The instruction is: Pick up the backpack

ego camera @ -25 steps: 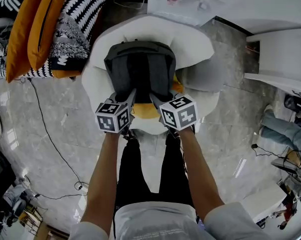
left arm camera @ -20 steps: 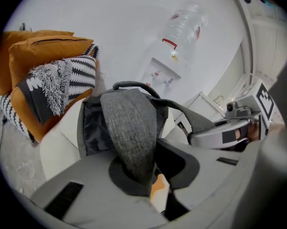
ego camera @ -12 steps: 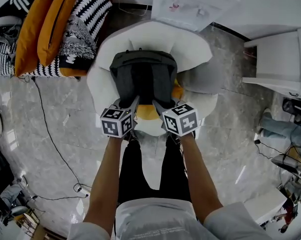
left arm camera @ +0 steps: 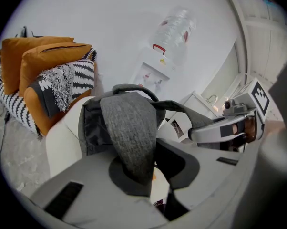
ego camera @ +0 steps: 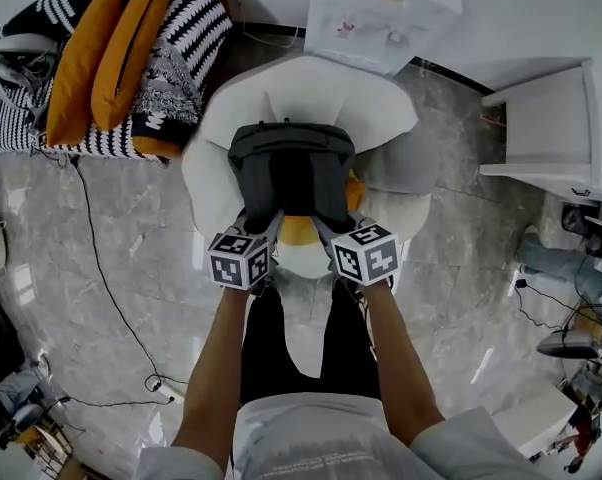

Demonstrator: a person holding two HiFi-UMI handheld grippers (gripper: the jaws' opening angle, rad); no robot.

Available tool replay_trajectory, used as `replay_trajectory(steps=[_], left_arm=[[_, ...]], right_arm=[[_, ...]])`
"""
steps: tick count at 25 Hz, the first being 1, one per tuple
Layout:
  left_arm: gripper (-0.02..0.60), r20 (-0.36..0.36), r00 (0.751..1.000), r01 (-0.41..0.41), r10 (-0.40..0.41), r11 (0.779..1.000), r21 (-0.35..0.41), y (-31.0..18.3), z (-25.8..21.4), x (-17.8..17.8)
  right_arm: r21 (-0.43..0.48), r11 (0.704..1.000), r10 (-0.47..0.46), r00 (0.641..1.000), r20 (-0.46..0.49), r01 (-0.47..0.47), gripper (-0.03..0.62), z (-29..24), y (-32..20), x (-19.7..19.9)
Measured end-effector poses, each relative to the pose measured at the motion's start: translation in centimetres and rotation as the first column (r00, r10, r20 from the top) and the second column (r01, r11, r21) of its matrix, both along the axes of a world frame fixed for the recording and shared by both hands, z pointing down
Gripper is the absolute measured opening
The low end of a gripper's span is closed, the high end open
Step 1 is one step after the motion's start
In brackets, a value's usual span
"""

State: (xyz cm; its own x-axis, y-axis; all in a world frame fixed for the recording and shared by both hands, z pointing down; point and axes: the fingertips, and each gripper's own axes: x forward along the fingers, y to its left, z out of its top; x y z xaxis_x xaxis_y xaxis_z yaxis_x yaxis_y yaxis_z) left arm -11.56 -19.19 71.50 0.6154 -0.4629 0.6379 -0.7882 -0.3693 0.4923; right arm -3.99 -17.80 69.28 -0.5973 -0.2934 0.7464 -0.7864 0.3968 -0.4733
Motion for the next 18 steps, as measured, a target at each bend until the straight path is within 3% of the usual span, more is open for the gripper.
replay_trajectory(steps=[18], left_arm=[[0.055, -0.02, 0.999, 0.025, -0.025, 1.0, 0.015, 4.4, -3.7, 0.0]], right_arm=[[0.013, 0.999, -0.029, 0.999, -0.03, 0.029, 0.034, -3.5, 3.9, 1.2]])
